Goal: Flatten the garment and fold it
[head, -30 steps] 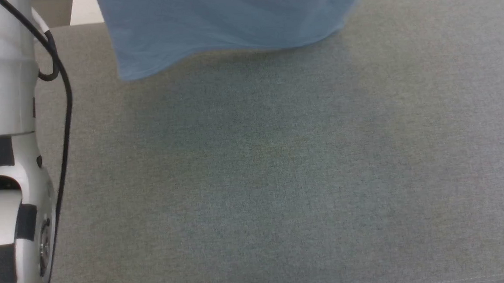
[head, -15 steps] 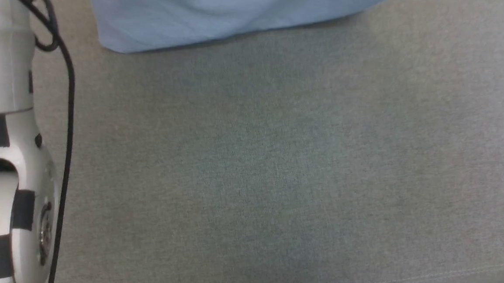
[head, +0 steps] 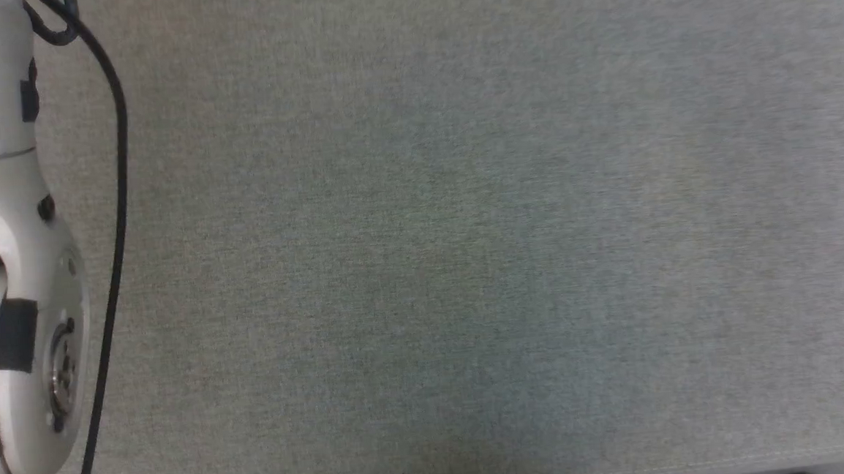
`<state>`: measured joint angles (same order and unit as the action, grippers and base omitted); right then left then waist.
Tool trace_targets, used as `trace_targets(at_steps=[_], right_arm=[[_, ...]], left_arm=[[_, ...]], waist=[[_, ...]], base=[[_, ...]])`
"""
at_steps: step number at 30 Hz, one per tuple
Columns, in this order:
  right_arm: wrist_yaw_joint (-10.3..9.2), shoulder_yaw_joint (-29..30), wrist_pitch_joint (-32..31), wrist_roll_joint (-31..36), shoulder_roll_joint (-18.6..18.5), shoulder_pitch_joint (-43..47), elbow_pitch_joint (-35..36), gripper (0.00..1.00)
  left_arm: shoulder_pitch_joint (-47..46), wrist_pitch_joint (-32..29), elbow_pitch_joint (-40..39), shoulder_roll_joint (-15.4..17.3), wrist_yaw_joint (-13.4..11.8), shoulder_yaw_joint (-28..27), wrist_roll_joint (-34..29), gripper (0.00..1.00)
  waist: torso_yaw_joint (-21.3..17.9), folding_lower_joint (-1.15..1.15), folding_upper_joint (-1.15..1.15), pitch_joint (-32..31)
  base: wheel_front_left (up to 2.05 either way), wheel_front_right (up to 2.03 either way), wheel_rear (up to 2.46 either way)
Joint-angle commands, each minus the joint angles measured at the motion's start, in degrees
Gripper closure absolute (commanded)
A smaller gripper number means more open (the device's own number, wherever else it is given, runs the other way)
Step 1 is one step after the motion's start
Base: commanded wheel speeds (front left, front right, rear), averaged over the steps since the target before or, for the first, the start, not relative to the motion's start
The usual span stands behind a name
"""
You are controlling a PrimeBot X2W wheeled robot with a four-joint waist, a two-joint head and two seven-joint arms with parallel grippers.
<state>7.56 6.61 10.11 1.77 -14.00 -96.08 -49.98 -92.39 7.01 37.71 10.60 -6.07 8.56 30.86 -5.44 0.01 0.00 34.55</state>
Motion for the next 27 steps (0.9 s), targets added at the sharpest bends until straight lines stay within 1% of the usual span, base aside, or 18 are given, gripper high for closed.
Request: trace_targets(at_steps=[1,6,10,12,15,17,22,24,27], right_arm=[[-0.08,-0.1,0.8,0.6,-0.2,-1.1,0.0,1.0],[-0.08,-1.3,1.7,0.2,-0.3,-1.8,-2.2,1.0],[-0.08,-3.7,2.5,-2.6,-0.8,-0.8,-3.8,1.0],[-0.08,-9.1,2.7,-10.9,-2.9,4.1,-3.3,1.0],[-0.08,-12.7,1.3,-15.6,-4.6,8.6,-1.7,1.0],[-0.08,-14.9,0.1,-19.0,-5.7,12.1,0.0,1.0],[-0.08,-17.4,-2.6,-27.7,-8.7,21.6,6.4,1.0],[-0.08,-17.6,-3.6,-30.6,-10.0,25.9,9.6,1.0],[-0.08,-16.3,-4.8,-34.4,-11.7,33.1,14.6,1.0]], left_arm=[[-0.9,0.5,0.4,-0.8,0.3,-0.1,0.7,1.0],[-0.9,0.8,2.0,-1.1,2.0,0.0,1.7,1.0],[1.1,0.4,2.6,-1.4,4.0,-0.4,3.7,1.0],[7.2,-2.3,1.3,-1.0,7.2,-1.4,7.4,1.0],[12.2,-4.8,-0.7,-0.1,9.0,-0.9,8.6,1.0],[15.9,-6.4,-2.8,0.7,9.7,-0.6,9.3,1.0],[26.5,-9.4,-10.0,1.7,10.0,-1.0,11.7,1.0],[31.4,-10.3,-14.1,1.8,9.6,-1.0,12.3,1.0],[39.8,-11.5,-21.4,1.8,8.5,-0.7,13.2,1.0]], waist=[[1.3,-0.01,0.0,2.8],[2.0,-0.01,0.0,3.9],[3.0,-0.01,0.0,3.3],[4.4,-0.01,0.0,0.4],[4.7,-0.01,0.0,-1.8],[4.7,-0.01,0.0,-3.5],[4.7,-0.01,0.0,-8.2],[4.8,-0.01,0.0,-10.2],[5.2,-0.01,0.0,-13.3]], base=[[0.0,0.0,0.0],[0.0,0.0,0.0],[0.0,0.0,0.0],[0.0,0.0,0.0],[0.0,0.0,0.0],[0.0,0.0,0.0],[0.0,0.0,0.0],[0.0,0.0,0.0],[0.0,0.0,0.0]])
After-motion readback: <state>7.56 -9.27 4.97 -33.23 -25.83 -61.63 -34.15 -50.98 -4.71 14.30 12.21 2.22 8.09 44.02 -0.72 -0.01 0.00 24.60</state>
